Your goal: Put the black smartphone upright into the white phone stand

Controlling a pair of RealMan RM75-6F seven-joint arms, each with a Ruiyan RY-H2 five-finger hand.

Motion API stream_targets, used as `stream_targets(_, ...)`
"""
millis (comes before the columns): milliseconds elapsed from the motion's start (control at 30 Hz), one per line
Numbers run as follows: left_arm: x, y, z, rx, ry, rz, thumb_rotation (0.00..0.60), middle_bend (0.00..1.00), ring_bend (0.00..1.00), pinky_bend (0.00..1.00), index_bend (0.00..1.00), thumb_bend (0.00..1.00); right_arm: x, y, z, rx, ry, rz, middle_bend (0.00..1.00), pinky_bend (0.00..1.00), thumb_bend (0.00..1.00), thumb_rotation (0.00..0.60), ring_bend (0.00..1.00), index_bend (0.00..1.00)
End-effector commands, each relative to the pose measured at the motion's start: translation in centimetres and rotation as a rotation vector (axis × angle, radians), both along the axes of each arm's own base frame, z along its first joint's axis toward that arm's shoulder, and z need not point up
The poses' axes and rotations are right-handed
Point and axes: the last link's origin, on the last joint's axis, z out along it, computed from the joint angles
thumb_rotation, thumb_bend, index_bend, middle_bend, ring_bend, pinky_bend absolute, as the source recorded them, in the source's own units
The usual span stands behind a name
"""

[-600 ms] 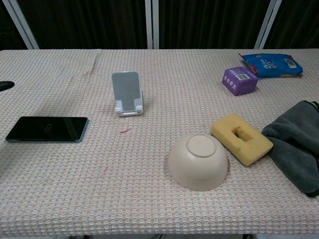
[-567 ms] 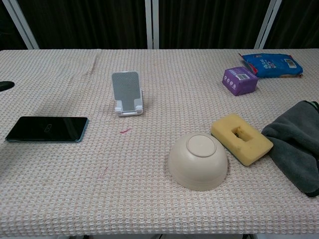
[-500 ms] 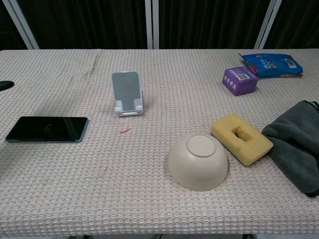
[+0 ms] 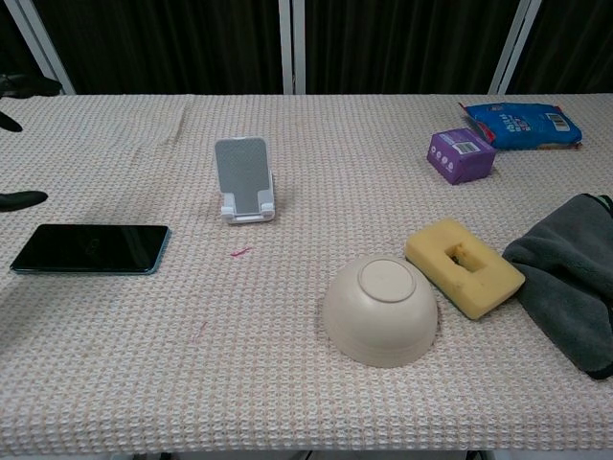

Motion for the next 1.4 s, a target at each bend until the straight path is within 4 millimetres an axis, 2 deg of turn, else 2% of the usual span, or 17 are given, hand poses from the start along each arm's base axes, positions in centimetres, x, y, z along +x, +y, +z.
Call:
stream_targets(33,-0.1,-0.5,-0.5,-0.094,0.103,0.019,0.458,0.06,0.03,0.21,0.08,0.15,-0.1,0.2,0.1,-0.001,0.001,0.001,0.0,0.0,0.36,0.587,0.0,0.0)
stream_targets(233,1.2,-0.7,-0.8,-0.184,0.251,0.06,0.442,0.08,0.03,0.21,0.08,0.15,-0.6,0.5,0.4,-0.006,0.03,-0.013,0.0,0.0,0.36,0.584,0.0,0.0)
stream_targets(433,2.1,0.5,-2.2,-0.217,0.337,0.085,0.438,0.1,0.03,0.21,0.12,0.15,-0.6,0.5,0.7,-0.004,0.034,-0.012,0.0,0.0,0.36,0.585,0.0,0.0)
stream_targets(800,1.5,1.5,-4.4,-0.26,0.416,0.133,0.452,0.13,0.03,0.21,0.14,0.15,-0.7,0.4,0.8,0.007,0.038,-0.016,0.0,0.0,0.36,0.586,0.0,0.0)
stream_targets(1067,1.0,2.0,-4.4,-0.239,0.493,0.127,0.461,0.18,0.06,0.22,0.2,0.16,-1.0,0.4,0.5,0.007,0.04,-0.026,0.0,0.0,0.36,0.586,0.0,0.0)
stream_targets(1400,0.6,2.4,-4.5,-0.224,0.563,0.15,0.46,0.18,0.06,0.22,0.21,0.16,-1.2,0.3,0.4,0.014,0.046,-0.033,0.0,0.0,0.36,0.584,0.0,0.0)
